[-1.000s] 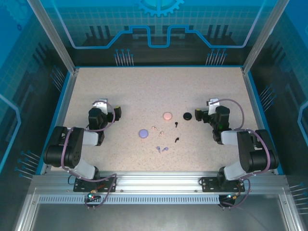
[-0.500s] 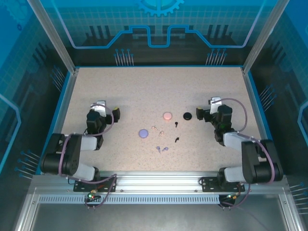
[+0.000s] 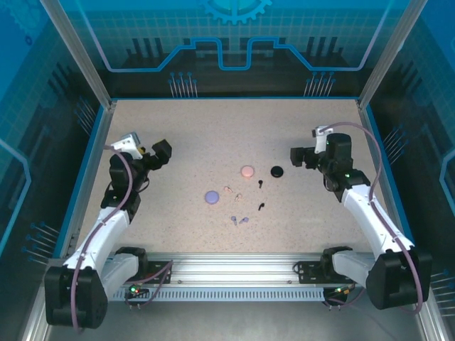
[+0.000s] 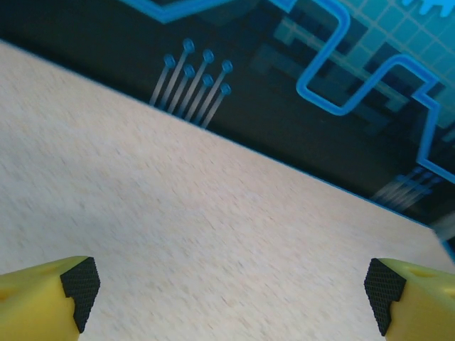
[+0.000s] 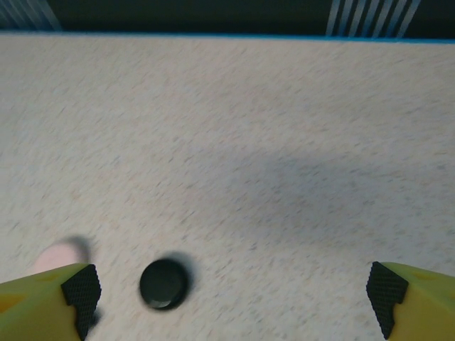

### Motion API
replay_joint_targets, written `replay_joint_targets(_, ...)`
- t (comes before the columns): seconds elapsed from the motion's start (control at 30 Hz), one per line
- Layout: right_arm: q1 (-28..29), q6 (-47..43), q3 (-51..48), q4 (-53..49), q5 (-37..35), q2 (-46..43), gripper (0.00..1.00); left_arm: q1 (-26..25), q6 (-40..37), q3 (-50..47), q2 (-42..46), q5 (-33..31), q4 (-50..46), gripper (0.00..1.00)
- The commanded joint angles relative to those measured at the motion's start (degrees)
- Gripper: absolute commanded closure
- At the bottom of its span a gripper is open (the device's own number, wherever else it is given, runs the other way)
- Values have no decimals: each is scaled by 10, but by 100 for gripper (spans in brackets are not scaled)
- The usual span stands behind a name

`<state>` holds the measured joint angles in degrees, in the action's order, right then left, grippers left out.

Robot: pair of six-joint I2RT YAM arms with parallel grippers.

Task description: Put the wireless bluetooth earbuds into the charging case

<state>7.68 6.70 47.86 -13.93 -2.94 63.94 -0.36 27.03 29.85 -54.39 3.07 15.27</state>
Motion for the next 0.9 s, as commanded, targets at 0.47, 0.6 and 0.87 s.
replay_joint_targets(0.47, 143, -278, 304, -320, 16, 344, 0, 0, 176, -41, 84, 184, -168, 1)
replay_joint_targets(0.6, 118, -328, 331, -327, 46, 390, 0, -1, 177, -44, 84, 183, -168, 1)
replay_joint_targets(0.87, 102, -378, 402, -371, 48, 495, 0, -3, 181, -49, 81, 177, -165, 1)
